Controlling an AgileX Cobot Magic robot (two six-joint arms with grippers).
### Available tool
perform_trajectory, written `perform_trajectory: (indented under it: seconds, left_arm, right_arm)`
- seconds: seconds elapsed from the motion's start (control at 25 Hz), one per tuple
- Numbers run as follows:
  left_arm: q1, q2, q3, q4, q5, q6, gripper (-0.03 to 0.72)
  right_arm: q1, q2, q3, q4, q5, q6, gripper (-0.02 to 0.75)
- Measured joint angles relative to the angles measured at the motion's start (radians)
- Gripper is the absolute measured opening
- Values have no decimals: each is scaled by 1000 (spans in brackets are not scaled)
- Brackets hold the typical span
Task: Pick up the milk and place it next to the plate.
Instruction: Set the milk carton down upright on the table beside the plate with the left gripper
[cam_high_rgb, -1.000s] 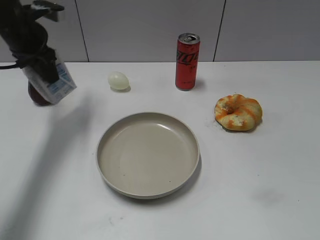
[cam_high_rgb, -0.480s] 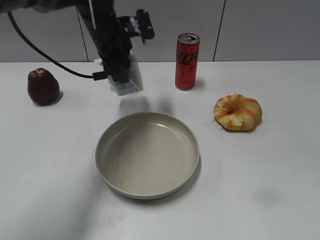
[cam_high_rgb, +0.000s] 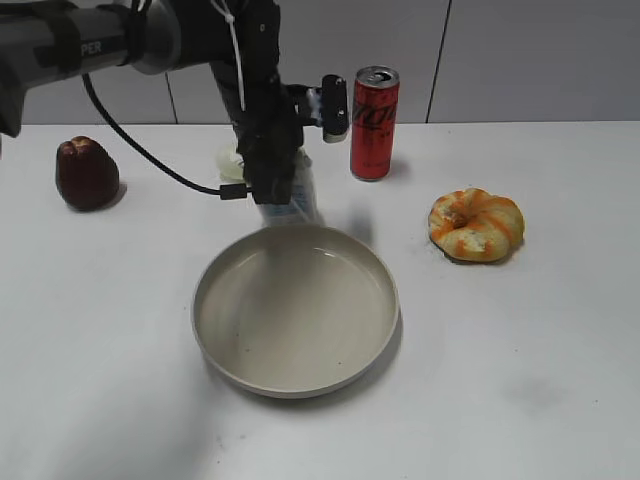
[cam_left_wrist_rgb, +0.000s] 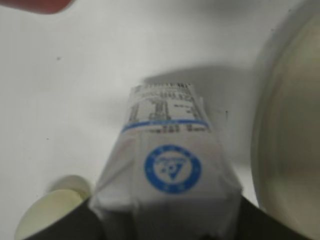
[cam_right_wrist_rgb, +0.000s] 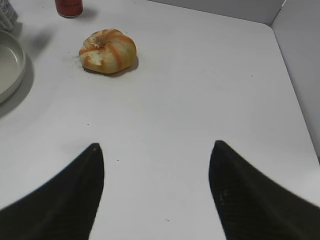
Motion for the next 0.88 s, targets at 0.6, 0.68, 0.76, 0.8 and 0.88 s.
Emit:
perform_trajectory:
  seconds: [0.6,0.68,0.76,0.8,0.88]
  left_arm:
    - [1,-36,-3,-73,17,80,547]
    - [1,-64,-3,-76,25,79,557]
    - [4,-101,-3,-76,31,60,559]
    - [9,-124,-3,-76,36,35,560]
    - [23,-176,-3,-74,52,-44,561]
  right_arm:
    - [0,0,0,0,0,0,500]
    - [0,0,0,0,0,0,500]
    - [0,0,0,0,0,0,497]
    - [0,0,0,0,0,0,497]
    - [0,0,0,0,0,0,497]
